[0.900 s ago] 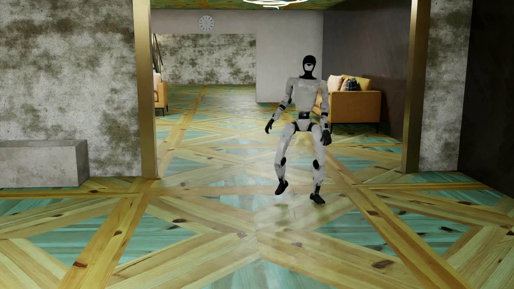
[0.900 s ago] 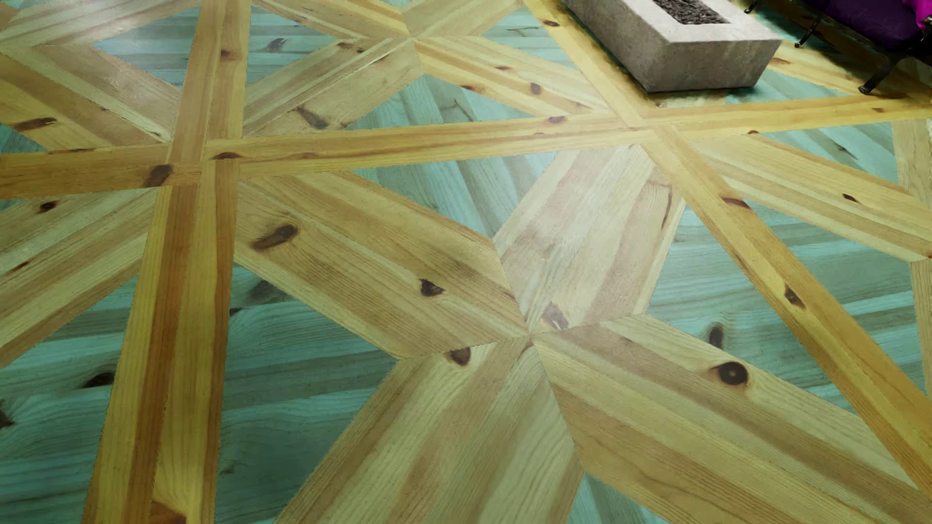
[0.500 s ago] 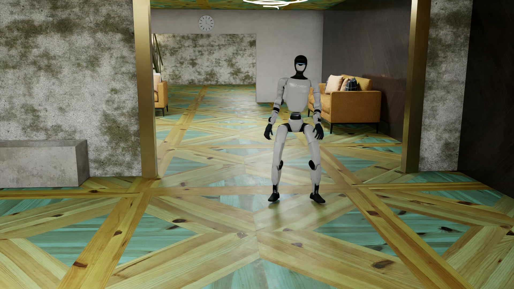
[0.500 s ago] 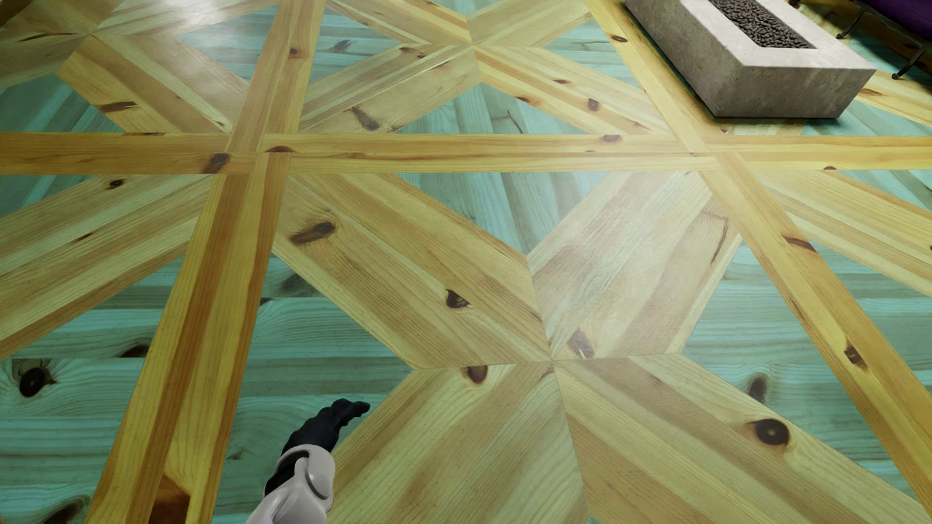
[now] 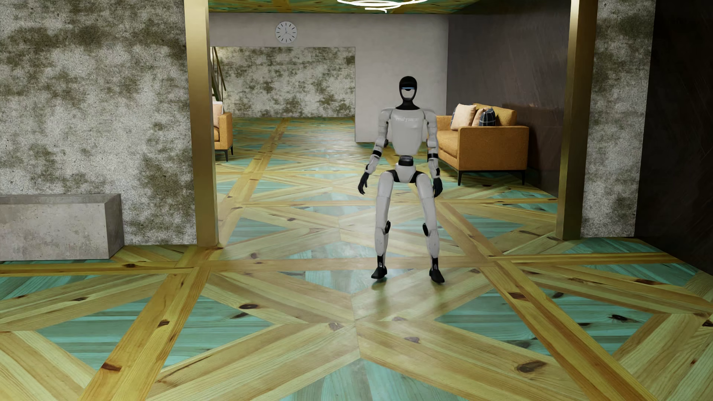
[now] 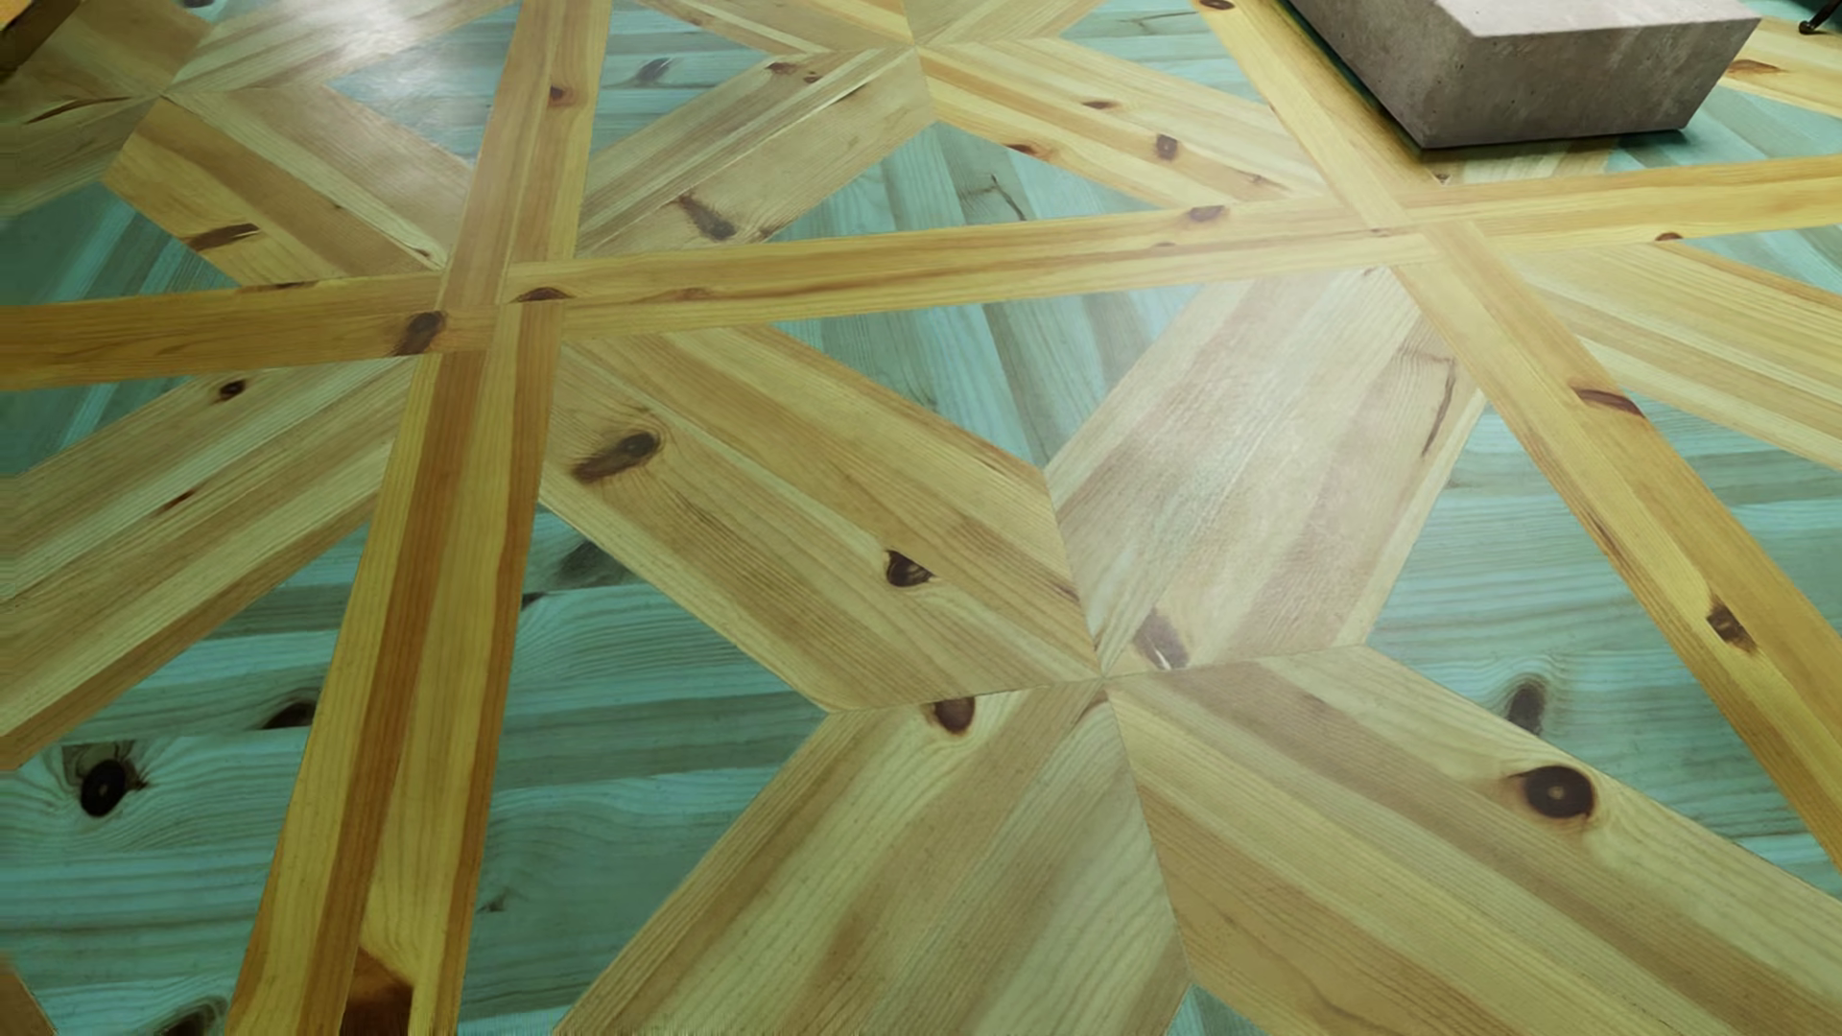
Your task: Turn around
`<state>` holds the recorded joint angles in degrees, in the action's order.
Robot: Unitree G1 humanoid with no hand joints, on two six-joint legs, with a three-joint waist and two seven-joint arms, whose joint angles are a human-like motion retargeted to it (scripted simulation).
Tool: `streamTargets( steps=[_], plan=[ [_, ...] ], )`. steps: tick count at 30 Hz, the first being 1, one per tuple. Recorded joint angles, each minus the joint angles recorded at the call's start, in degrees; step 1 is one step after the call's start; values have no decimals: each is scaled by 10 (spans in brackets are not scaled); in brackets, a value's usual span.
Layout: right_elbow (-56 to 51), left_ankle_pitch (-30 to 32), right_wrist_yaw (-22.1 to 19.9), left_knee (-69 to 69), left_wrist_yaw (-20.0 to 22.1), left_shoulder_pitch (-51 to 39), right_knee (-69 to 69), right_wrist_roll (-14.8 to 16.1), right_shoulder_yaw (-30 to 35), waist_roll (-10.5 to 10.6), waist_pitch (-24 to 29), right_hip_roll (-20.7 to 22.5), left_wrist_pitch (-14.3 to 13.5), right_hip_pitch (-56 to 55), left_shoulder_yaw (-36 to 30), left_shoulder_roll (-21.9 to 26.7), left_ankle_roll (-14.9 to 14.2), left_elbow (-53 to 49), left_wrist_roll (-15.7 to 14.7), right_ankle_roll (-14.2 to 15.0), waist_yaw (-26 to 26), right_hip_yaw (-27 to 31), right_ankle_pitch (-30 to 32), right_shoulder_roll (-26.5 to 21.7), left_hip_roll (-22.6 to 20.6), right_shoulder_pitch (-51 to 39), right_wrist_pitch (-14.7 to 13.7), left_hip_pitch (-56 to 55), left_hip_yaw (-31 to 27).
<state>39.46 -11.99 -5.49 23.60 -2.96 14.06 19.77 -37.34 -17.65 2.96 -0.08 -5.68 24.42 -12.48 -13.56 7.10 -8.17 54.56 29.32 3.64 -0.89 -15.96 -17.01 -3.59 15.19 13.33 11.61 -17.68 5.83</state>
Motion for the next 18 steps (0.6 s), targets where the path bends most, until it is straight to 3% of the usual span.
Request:
streamTargets(
  steps=[3,6,8,11,15,16,18],
  plan=[
    [21,-3,17,9,-31,-39,-4,1,-6,-3,-1,-21,-1,8,-34,17,4,1,38,12,-5,-19,2,29,-22,30,0,-12,-14],
    [42,-16,68,33,15,-83,1,-34,23,-7,2,-44,-4,12,-12,17,19,-31,42,30,-8,-22,7,40,-41,37,28,-18,-15],
    [47,-28,84,48,53,-103,13,-53,33,-9,5,-54,-22,1,-6,17,31,-60,46,42,-8,2,12,33,-45,36,30,-14,8],
    [14,-47,76,69,79,-116,45,-57,33,-16,13,-60,-46,-43,8,20,51,-105,44,58,-9,74,22,20,-40,21,14,-6,75],
    [-79,-62,43,84,79,-125,56,-39,66,-38,29,-33,-56,-114,15,46,74,-130,33,72,-15,189,64,0,-14,12,-40,8,202],
    [-100,-59,41,82,75,-133,24,-33,75,-44,31,-25,-54,-119,6,61,79,-121,34,69,-15,193,80,-3,-3,14,-51,9,233],
    [-123,-43,43,66,54,-161,-38,-30,82,-54,32,-40,-40,-112,-27,90,88,-79,44,87,-11,96,79,-4,16,24,-53,11,289]
  ],
)
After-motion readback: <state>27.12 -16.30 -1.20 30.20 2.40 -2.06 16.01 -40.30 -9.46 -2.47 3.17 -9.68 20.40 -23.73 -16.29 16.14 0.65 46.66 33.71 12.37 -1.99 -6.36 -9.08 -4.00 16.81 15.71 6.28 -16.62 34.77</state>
